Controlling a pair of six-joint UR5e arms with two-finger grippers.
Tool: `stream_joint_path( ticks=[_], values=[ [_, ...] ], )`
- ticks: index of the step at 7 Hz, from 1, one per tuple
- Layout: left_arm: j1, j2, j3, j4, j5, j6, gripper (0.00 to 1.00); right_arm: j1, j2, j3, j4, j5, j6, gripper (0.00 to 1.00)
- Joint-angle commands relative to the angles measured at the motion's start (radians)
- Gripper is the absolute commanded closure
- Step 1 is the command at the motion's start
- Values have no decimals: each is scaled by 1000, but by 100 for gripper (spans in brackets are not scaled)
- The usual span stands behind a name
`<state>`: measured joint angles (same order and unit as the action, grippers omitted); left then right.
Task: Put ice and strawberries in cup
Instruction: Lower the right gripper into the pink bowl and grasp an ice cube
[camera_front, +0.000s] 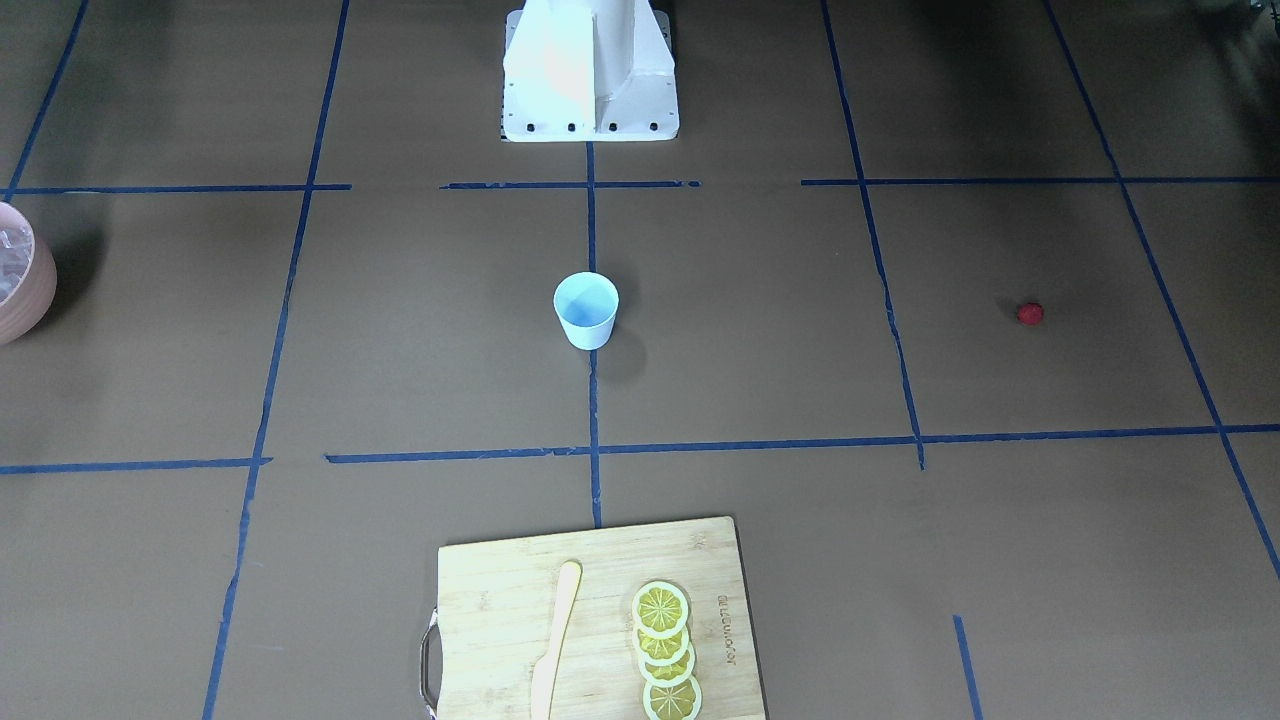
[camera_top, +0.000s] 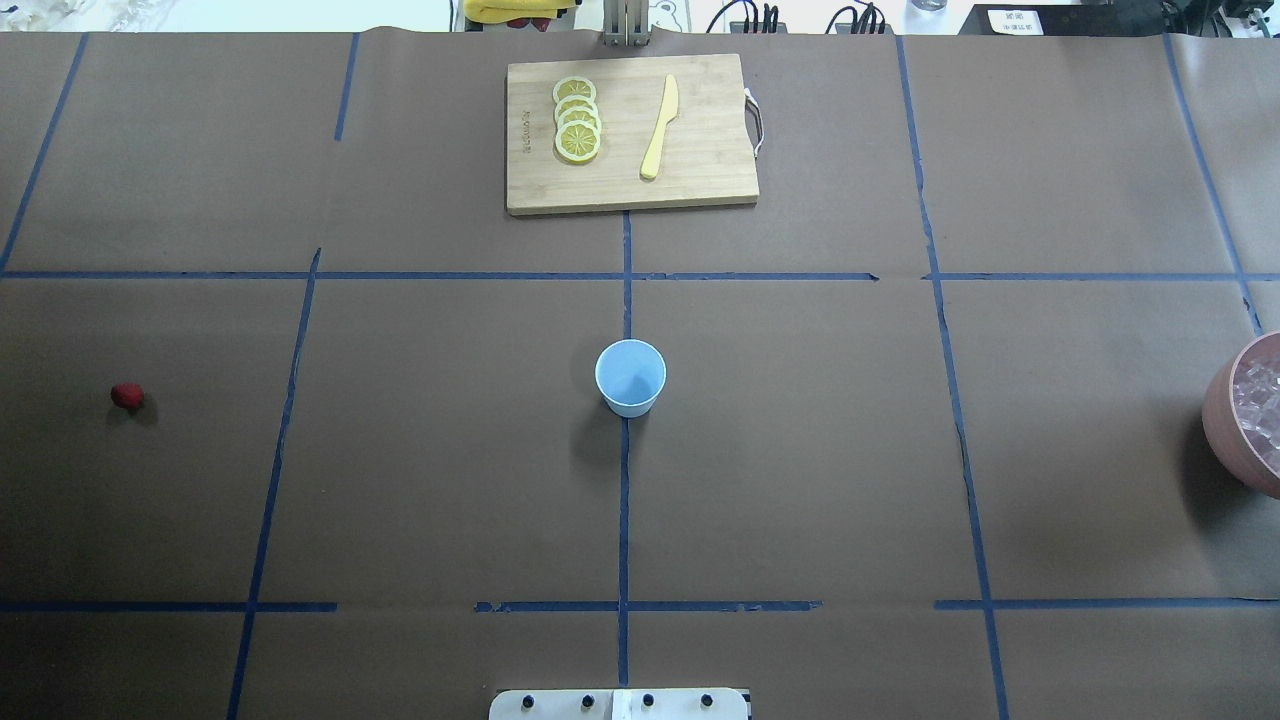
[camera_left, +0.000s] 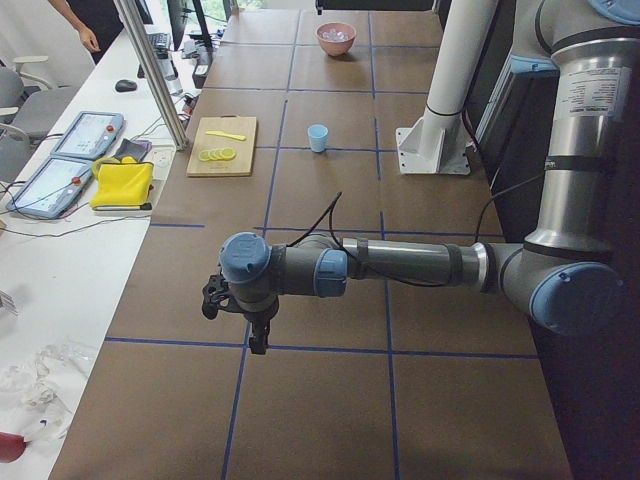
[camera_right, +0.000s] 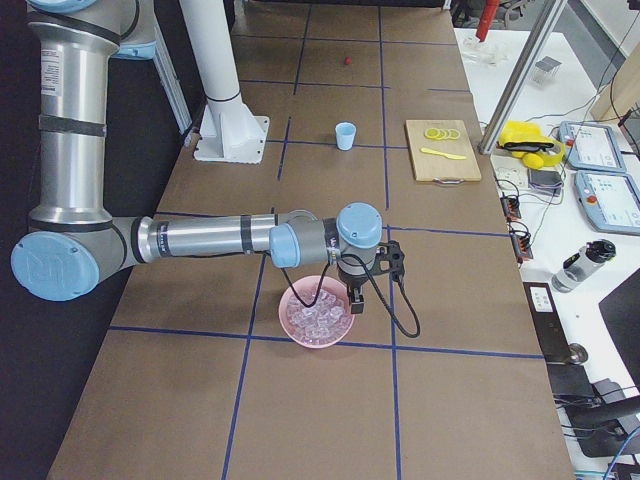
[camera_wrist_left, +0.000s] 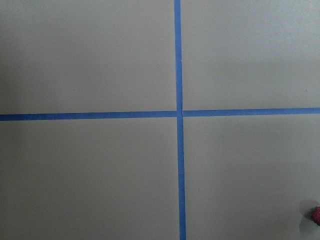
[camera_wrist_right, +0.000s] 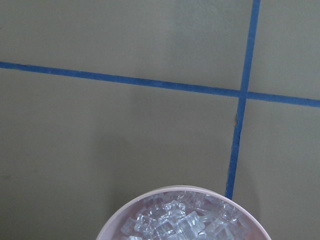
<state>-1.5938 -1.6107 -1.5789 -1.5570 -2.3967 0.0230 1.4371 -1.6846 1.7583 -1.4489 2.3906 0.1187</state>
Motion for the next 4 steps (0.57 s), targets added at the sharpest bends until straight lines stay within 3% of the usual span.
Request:
stream_joint_path(
  ticks=[1,4],
  values=[
    [0,-3,-1,0,1,0,0,-53,-33,-52,125,-70,72,7],
    [0,-3,-7,0,1,0,0,-115,-32,-80,130,-76,72,15]
  ],
)
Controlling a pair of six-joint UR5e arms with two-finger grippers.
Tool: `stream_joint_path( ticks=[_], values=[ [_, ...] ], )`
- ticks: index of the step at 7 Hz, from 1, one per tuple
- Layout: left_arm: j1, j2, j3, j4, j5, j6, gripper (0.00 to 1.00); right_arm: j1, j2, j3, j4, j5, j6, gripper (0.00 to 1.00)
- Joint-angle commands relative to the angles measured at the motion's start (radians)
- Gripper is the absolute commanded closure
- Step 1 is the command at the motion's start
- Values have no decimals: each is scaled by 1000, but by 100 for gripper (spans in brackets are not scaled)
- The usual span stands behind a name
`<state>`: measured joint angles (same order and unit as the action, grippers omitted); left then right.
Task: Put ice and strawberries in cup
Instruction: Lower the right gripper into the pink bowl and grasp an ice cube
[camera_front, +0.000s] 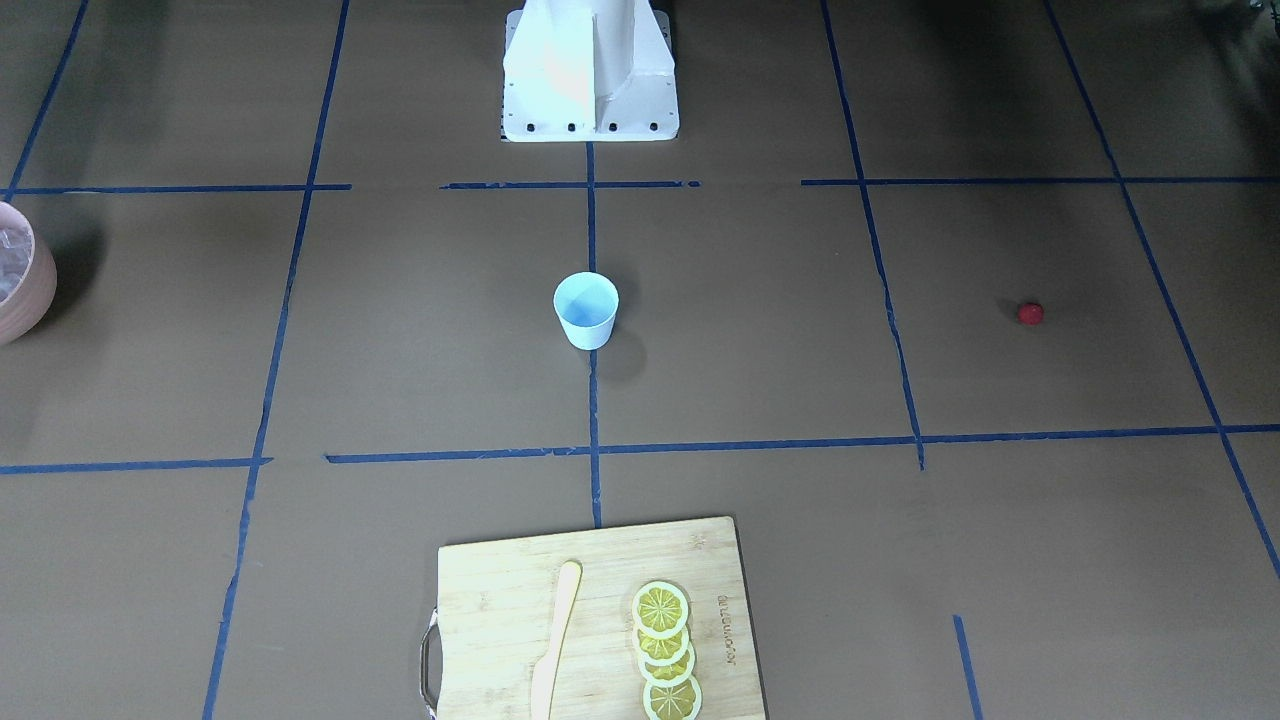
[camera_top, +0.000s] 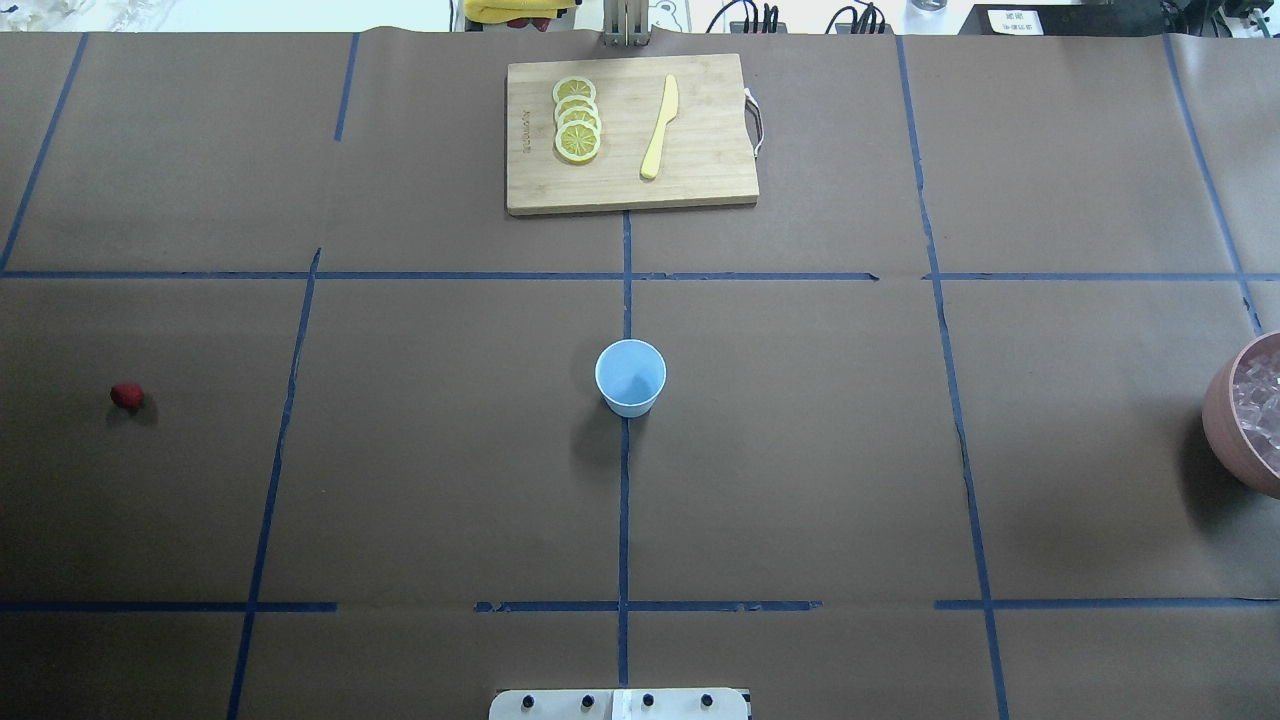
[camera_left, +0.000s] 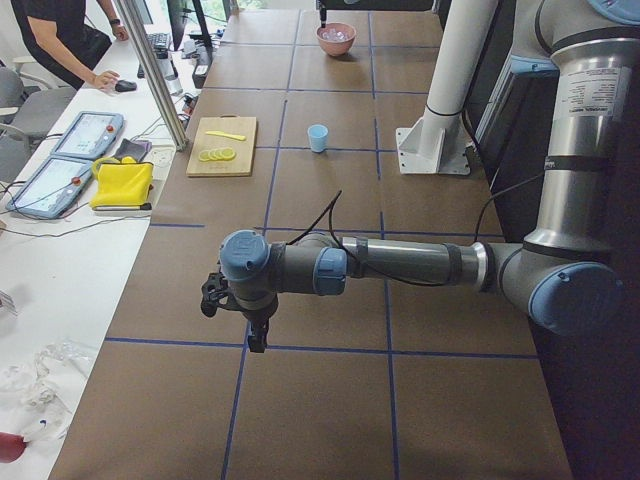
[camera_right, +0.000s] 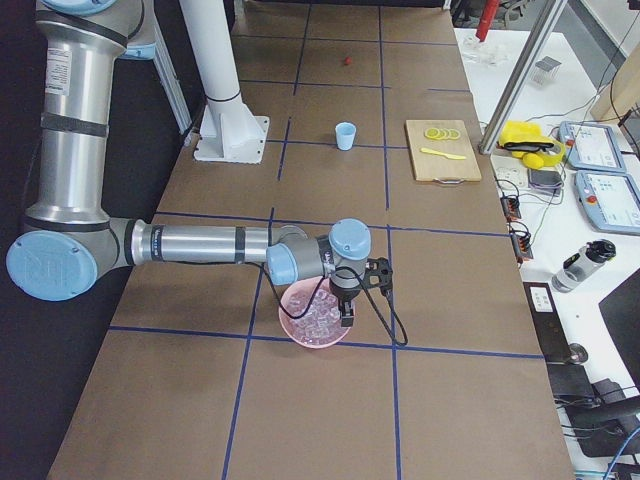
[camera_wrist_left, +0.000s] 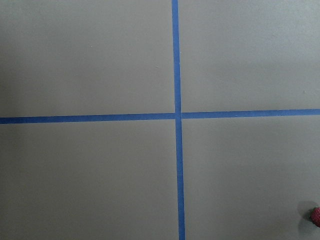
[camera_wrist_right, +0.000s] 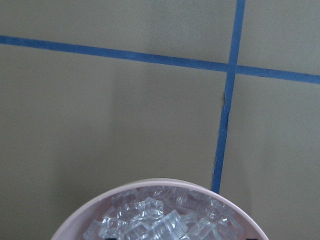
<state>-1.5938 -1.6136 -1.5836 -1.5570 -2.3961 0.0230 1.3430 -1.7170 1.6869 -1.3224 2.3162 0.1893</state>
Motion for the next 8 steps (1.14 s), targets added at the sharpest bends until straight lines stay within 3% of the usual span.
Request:
stream_joint_path(
  ticks=[1,5,8],
  values=[
    [-1,0,-4,2,2,0,0,-36,0,-12,3,-3,-1,18],
    [0,0,-10,3,2,-2,0,-65,2,-19,3,-35,-2,29],
    [-2,-2,-10,3,2,-2,0,-87,0,-35,3,-37,-2,30]
  ],
)
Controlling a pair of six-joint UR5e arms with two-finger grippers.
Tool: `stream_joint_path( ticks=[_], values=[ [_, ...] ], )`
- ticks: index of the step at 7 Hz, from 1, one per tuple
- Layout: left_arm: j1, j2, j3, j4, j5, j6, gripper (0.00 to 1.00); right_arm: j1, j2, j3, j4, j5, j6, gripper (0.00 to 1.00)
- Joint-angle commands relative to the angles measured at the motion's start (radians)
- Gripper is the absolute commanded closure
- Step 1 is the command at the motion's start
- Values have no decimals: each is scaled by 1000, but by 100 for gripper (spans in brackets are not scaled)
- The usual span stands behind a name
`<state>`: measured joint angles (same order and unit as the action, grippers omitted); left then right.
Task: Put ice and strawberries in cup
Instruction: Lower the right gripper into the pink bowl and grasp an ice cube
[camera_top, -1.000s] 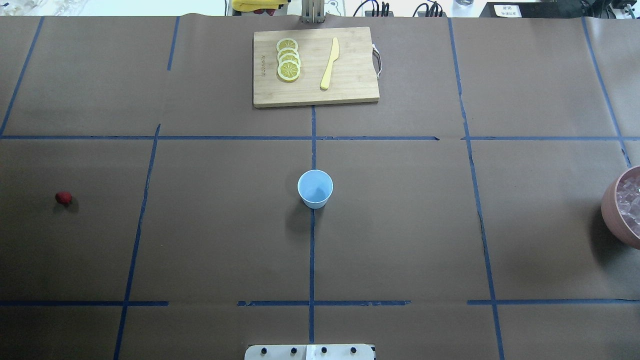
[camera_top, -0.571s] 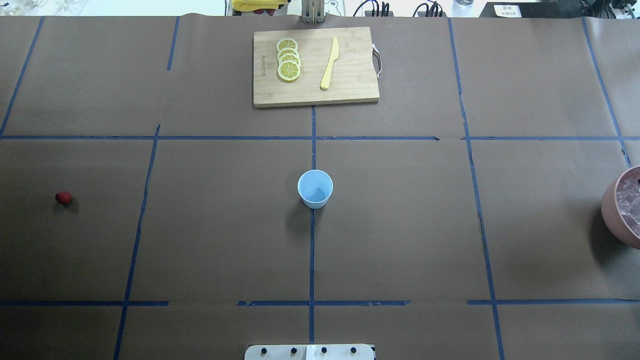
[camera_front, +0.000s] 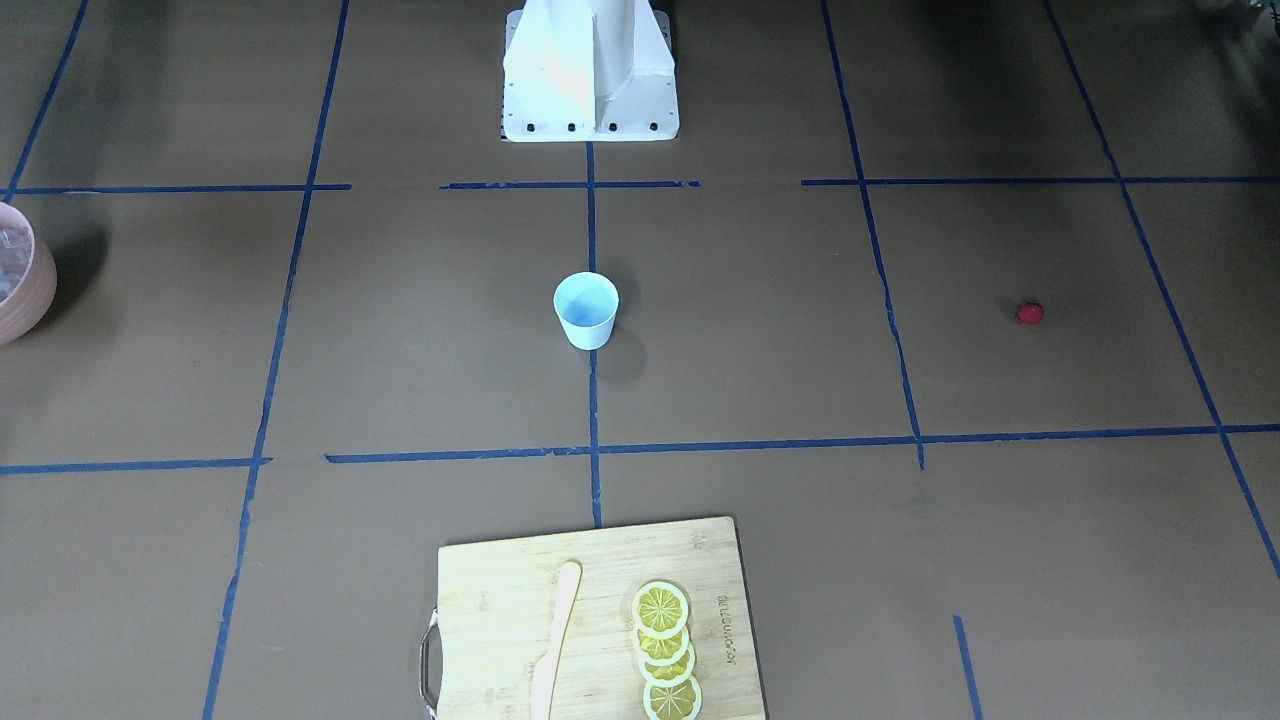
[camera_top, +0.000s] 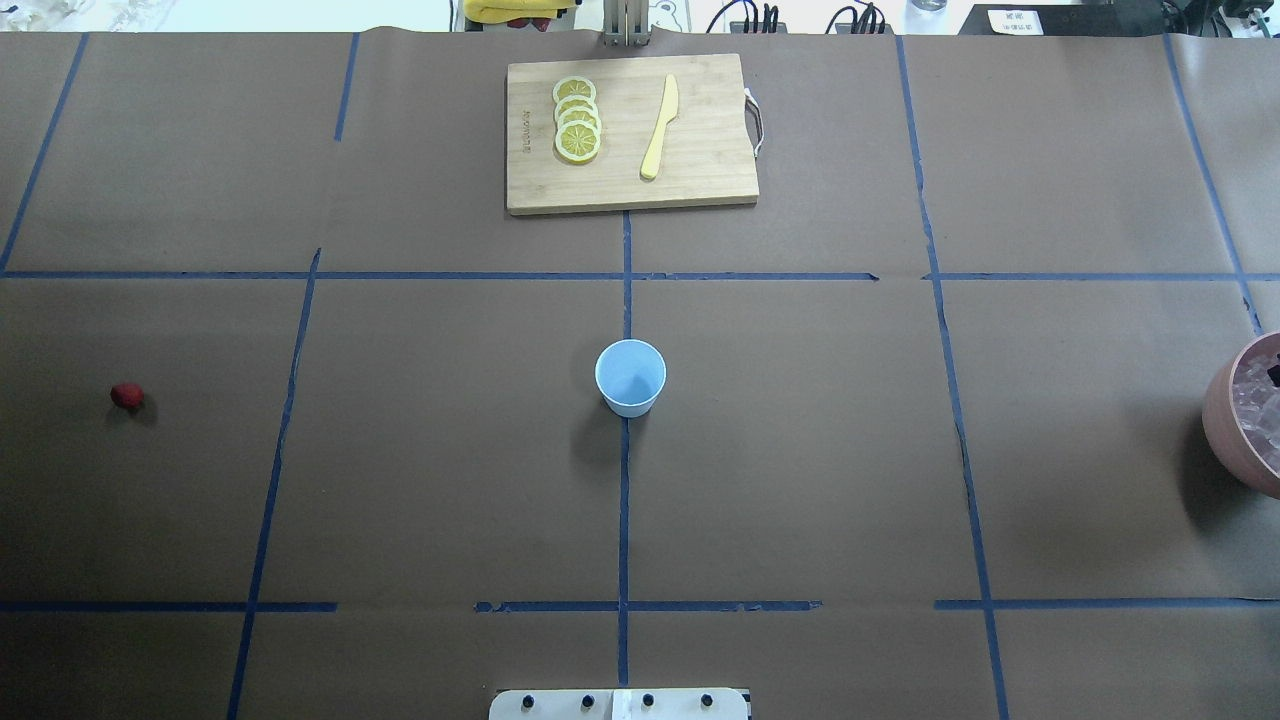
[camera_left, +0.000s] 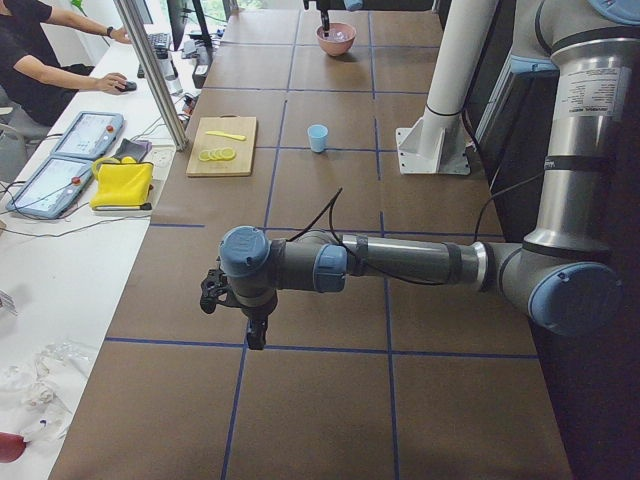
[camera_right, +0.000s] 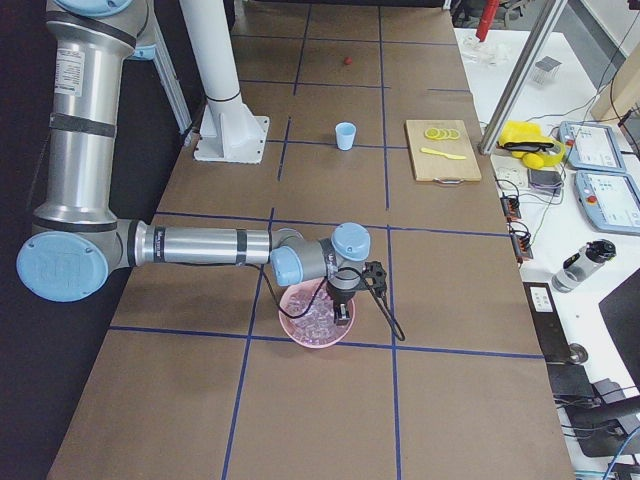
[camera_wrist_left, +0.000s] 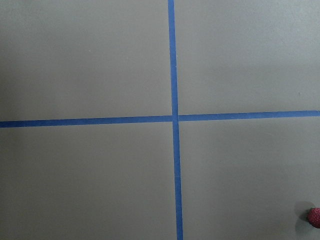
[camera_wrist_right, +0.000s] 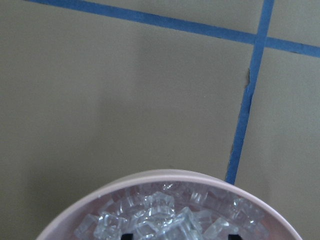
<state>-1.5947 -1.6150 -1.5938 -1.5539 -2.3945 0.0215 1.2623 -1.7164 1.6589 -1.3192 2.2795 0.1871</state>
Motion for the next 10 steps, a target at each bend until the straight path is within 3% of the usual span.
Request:
stream_joint_path(
  ticks=[1,4,5,7,10],
  values=[
    [1,0,0,0,-2,0,0,-7,0,-8,0,0,-3,31],
    [-1,-2,-2,0,0,0,0,-9,0,-8,0,0,-5,40],
    [-1,-2,-5,0,-2,0,0,-9,1,-8,0,0,-6,55],
    [1,-2,-8,5,-2,0,0,-9,7,-8,-2,0,-17,93],
    [-1,-2,-8,5,0,0,0,-7,9,22,-2,9,-17,100]
  ],
)
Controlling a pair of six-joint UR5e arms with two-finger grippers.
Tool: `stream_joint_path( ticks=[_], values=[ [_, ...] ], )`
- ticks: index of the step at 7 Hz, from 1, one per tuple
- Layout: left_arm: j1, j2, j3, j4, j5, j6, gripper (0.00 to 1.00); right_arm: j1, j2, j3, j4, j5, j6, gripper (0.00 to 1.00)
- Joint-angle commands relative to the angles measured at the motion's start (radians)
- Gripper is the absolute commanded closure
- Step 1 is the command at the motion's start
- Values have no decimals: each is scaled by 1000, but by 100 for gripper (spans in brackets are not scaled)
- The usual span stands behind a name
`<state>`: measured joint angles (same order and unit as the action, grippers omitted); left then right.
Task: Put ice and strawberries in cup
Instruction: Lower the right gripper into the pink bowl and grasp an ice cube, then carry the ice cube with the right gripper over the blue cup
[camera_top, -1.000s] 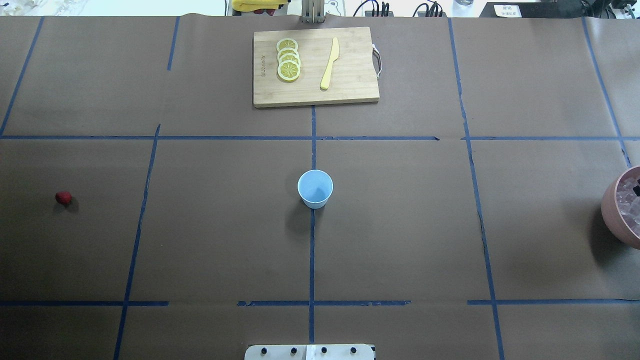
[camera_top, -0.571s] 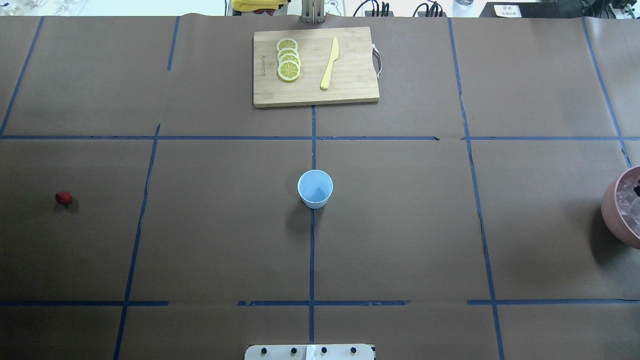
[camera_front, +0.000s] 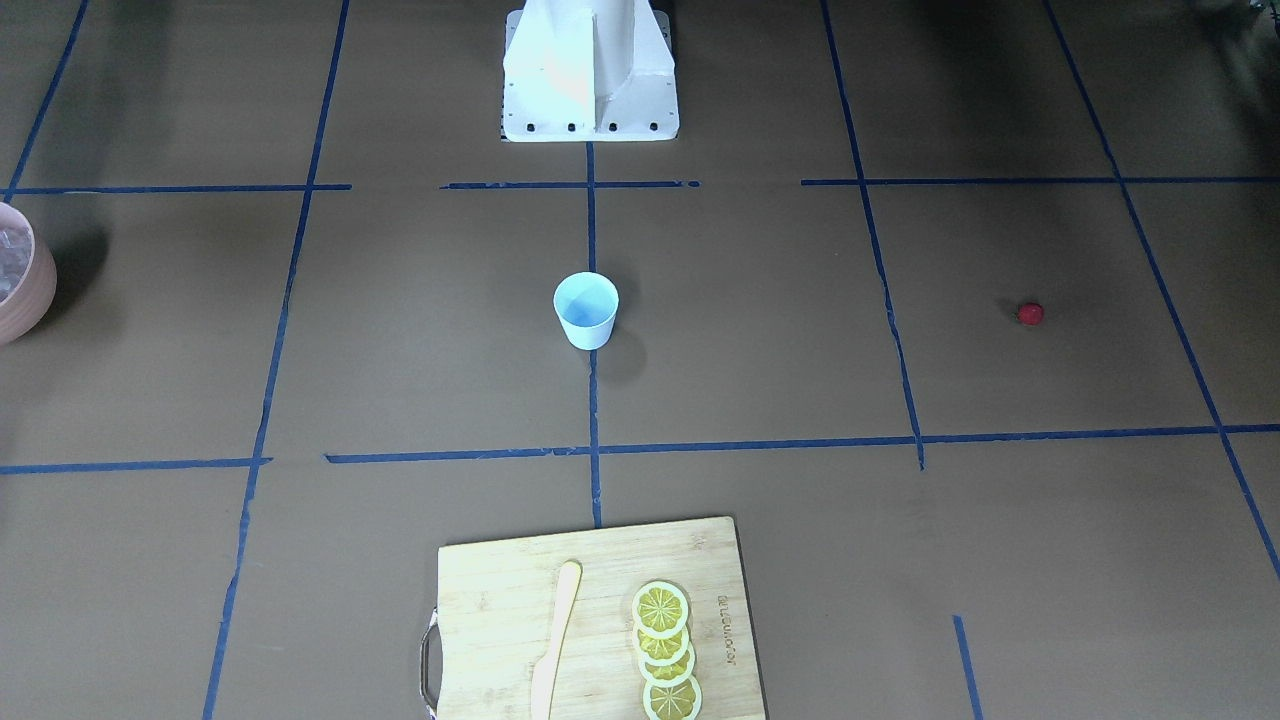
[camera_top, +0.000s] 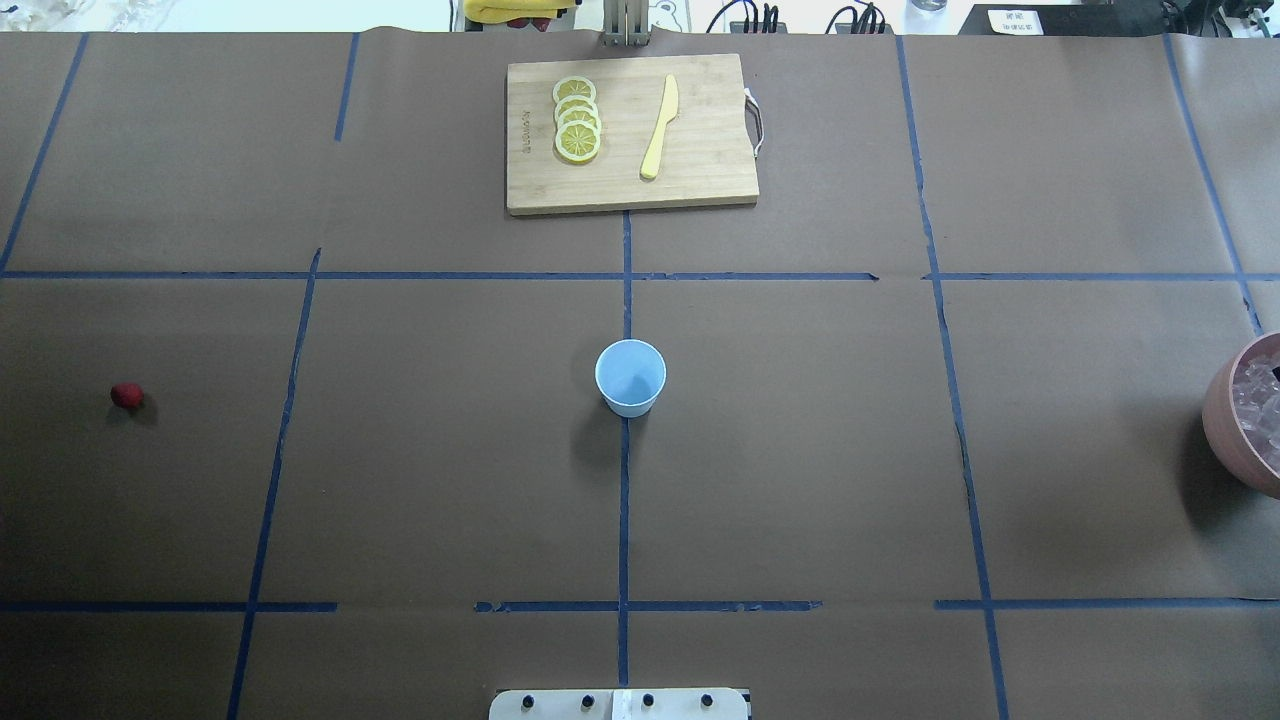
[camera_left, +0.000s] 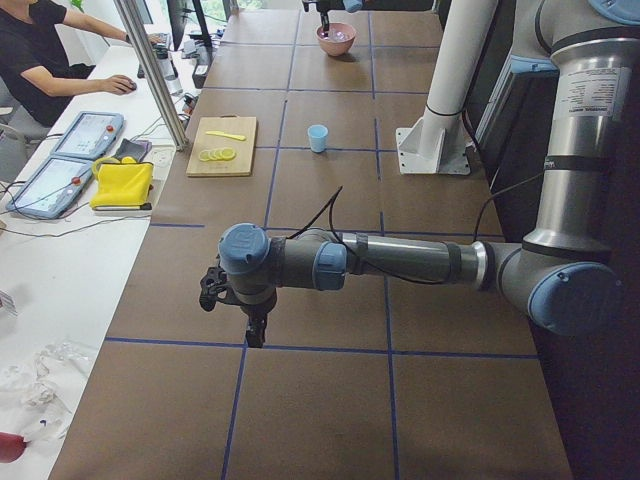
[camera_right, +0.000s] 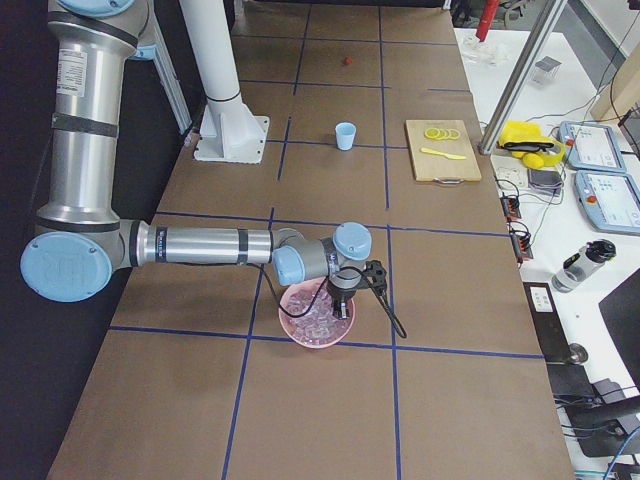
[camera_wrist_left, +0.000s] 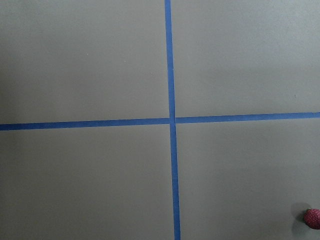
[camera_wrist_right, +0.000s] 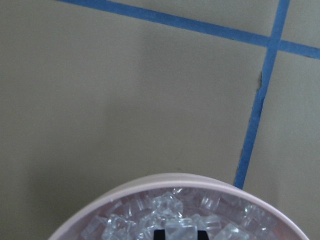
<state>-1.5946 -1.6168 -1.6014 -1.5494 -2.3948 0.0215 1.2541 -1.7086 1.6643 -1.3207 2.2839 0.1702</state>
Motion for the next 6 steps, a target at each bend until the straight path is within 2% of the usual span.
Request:
stream_joint_path(
  ticks=[1,3,5,6],
  values=[
    [1,0,0,0,0,0,0,7,-3,78,-15,11,2,100],
    [-1,0,0,0,-1,0,0,19,13,229,-145,14,14,100],
    [-1,3,0,0,-1,0,0,-10,174,270,-279,46,73,100],
    [-1,6,0,0,-1,0,0,-87,257,261,-282,64,166,100]
  ],
)
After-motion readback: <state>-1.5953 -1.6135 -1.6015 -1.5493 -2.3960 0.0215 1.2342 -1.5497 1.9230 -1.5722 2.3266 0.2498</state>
